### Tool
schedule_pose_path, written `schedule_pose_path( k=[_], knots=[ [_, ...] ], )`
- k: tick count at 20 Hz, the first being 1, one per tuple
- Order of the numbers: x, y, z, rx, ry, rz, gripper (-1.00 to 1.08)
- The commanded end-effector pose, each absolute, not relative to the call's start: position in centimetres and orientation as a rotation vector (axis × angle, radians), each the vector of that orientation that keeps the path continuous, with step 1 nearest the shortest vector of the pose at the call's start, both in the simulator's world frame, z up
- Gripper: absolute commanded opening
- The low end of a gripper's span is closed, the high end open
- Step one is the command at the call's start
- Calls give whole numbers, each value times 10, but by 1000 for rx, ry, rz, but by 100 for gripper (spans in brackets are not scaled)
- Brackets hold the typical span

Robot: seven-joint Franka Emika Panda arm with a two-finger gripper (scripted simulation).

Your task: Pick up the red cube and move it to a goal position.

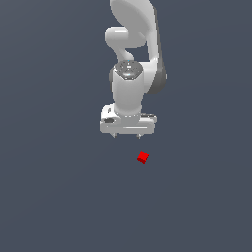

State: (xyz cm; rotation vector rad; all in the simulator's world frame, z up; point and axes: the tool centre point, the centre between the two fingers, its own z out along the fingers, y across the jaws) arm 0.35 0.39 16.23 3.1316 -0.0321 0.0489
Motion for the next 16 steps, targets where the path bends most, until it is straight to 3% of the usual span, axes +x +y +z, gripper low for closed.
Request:
schedule_pose_path(
  k=[1, 16],
  knots=[
    [4, 9, 154, 3131, -74, 45, 100],
    [17, 57, 69, 3090, -536, 17, 100]
  ],
)
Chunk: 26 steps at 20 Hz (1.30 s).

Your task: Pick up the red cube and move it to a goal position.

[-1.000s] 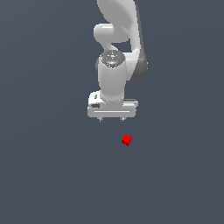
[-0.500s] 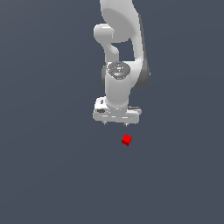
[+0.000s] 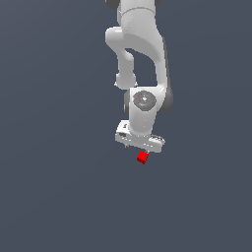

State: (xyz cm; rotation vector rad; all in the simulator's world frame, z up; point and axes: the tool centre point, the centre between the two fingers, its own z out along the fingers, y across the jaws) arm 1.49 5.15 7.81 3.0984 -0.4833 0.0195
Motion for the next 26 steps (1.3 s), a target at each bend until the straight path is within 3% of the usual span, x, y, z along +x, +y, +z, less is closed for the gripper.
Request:
schedule_pose_path(
  k=[1, 19, 20, 26],
  knots=[
    [19, 60, 63, 3085, -566, 15, 100],
    [34, 81, 20, 3038, -802, 0, 100],
    [34, 81, 20, 3038, -802, 0, -100],
    [34, 81, 20, 3038, -802, 0, -100]
  ],
)
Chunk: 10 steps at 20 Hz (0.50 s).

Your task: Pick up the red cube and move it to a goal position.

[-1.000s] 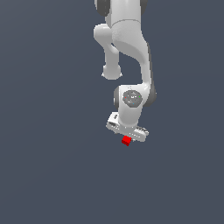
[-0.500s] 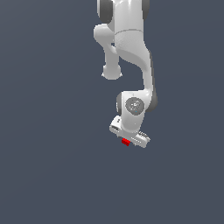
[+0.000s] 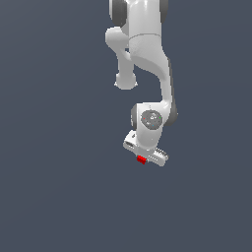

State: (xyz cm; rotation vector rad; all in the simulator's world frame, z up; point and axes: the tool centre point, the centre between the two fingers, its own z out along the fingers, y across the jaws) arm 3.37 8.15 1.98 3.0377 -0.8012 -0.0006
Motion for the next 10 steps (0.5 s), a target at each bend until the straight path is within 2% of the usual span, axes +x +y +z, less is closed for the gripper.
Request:
schedule_pose_path(
  k=[1, 10],
  knots=[
    [34, 81, 20, 3038, -802, 0, -100],
    [33, 77, 30, 3038, -801, 0, -100]
  ],
)
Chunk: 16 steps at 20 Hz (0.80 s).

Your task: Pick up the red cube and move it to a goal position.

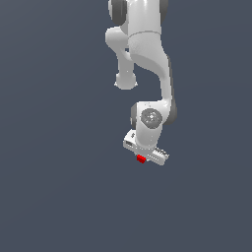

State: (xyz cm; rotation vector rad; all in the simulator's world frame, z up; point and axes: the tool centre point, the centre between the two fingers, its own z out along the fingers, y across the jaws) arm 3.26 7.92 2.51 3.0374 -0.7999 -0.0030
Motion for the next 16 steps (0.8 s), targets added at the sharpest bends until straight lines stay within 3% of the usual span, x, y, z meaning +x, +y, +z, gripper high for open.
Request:
schedule_pose_path(
  k=[1, 8, 16],
  knots=[
    [33, 76, 33, 3038, -801, 0, -100],
    [30, 58, 75, 3038, -801, -1, -100],
    [24, 22, 158, 3039, -802, -1, -100]
  ],
)
